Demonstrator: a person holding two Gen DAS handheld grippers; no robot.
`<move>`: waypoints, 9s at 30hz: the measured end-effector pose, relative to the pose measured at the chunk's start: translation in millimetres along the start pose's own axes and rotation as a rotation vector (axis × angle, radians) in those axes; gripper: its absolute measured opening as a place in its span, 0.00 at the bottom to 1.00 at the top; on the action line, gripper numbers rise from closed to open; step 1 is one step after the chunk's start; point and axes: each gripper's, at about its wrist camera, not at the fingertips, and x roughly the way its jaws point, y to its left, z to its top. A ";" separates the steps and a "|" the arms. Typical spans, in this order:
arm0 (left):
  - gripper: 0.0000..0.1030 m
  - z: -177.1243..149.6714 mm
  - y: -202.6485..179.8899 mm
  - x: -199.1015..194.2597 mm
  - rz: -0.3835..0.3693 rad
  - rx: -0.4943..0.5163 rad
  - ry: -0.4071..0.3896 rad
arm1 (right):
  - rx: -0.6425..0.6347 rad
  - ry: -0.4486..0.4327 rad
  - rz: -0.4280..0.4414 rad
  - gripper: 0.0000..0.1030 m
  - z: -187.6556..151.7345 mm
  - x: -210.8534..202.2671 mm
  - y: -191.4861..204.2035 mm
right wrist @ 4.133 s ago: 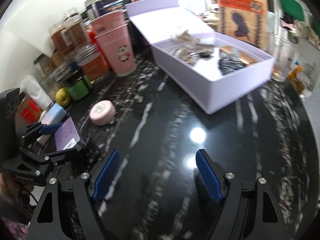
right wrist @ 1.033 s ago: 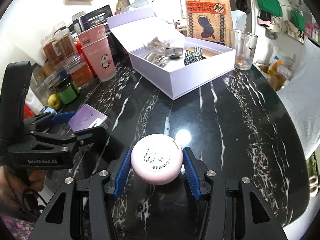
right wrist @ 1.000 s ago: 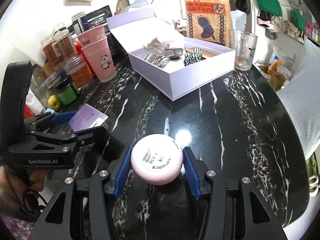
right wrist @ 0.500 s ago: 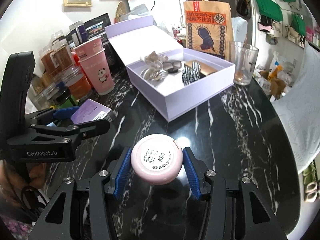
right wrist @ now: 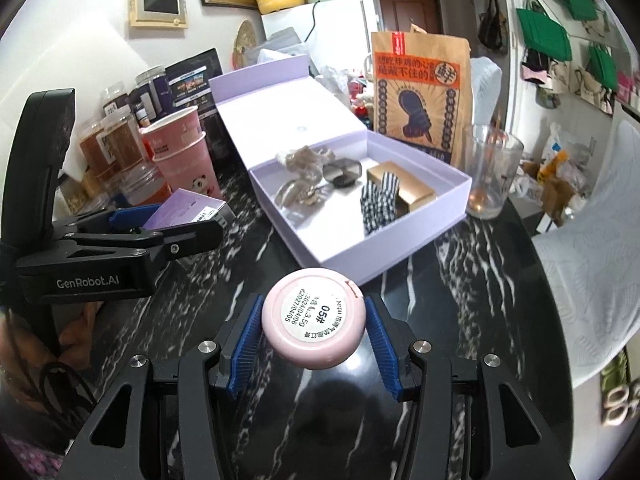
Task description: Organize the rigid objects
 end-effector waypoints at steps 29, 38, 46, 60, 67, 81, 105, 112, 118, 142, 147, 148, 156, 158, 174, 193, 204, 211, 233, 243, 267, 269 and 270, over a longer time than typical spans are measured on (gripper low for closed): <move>0.91 75.2 -10.0 63.6 -0.035 0.102 -0.021 | 0.006 -0.029 -0.044 0.50 70.1 36.6 -41.2; 0.91 85.2 -8.9 97.7 -0.071 0.105 -0.007 | -0.009 -0.030 -0.073 0.50 81.8 61.7 -58.0; 0.91 91.6 -15.0 118.4 -0.077 0.153 -0.014 | -0.016 -0.008 -0.083 0.50 90.2 88.0 -74.0; 0.91 103.0 -27.1 146.9 0.012 0.265 0.025 | -0.035 0.019 -0.094 0.50 101.8 121.1 -92.4; 0.91 97.6 -23.7 163.6 0.037 0.272 0.073 | -0.057 0.050 -0.110 0.50 101.6 139.2 -97.3; 0.91 98.4 -6.8 180.1 -0.019 0.188 0.141 | -0.047 0.091 -0.099 0.50 102.1 156.9 -104.7; 0.91 110.0 3.7 146.9 0.048 0.110 0.088 | -0.057 0.075 -0.122 0.69 107.2 130.1 -85.3; 0.91 111.5 7.1 121.5 0.052 0.100 0.054 | -0.064 0.048 -0.131 0.69 108.6 112.5 -73.7; 0.91 111.8 8.5 96.7 0.054 0.088 0.020 | -0.062 0.019 -0.139 0.74 109.3 93.0 -64.7; 0.91 95.7 0.1 -10.4 0.107 0.073 -0.124 | -0.057 -0.110 -0.202 0.81 99.4 -1.8 -29.7; 0.91 87.9 -2.2 -25.4 0.121 0.072 -0.136 | -0.045 -0.111 -0.211 0.85 88.2 -15.8 -22.5; 0.91 85.6 -2.9 -27.9 0.124 0.072 -0.138 | -0.043 -0.112 -0.214 0.87 86.7 -17.5 -21.6; 0.91 63.9 -1.1 -44.8 0.153 0.025 -0.138 | -0.020 -0.114 -0.244 0.92 64.5 -35.0 -10.8; 0.92 57.7 -0.7 -47.9 0.155 0.016 -0.132 | -0.006 -0.098 -0.253 0.93 58.9 -36.1 -8.9; 0.92 15.6 2.0 -62.1 0.192 -0.021 -0.093 | 0.031 -0.072 -0.280 0.98 19.7 -45.0 8.4; 0.91 -3.2 1.9 -60.5 0.151 -0.044 -0.044 | 0.082 -0.030 -0.290 0.98 7.9 -41.8 -1.9; 0.92 -2.2 -1.6 -60.8 0.152 -0.027 -0.042 | 0.079 -0.032 -0.296 0.98 7.6 -44.4 -4.0; 0.91 -2.2 -3.5 -60.0 0.146 -0.017 -0.035 | 0.086 -0.027 -0.303 0.98 7.1 -43.5 -6.1; 0.92 -0.7 -5.1 -60.1 0.150 0.005 -0.027 | 0.071 -0.012 -0.303 0.98 6.7 -40.5 -3.4; 0.91 -1.8 -6.7 -61.0 0.145 0.015 -0.021 | 0.063 -0.010 -0.304 0.98 7.4 -39.6 -1.2; 0.92 -4.4 -15.1 -57.0 0.148 0.053 0.006 | 0.060 0.007 -0.322 0.99 3.6 -38.4 -4.8; 0.91 -4.8 -15.8 -55.8 0.139 0.053 0.009 | 0.061 0.011 -0.323 0.99 2.9 -38.6 -5.6; 0.91 -5.1 -15.4 -55.1 0.134 0.052 0.010 | 0.061 0.012 -0.323 0.99 2.7 -38.9 -5.8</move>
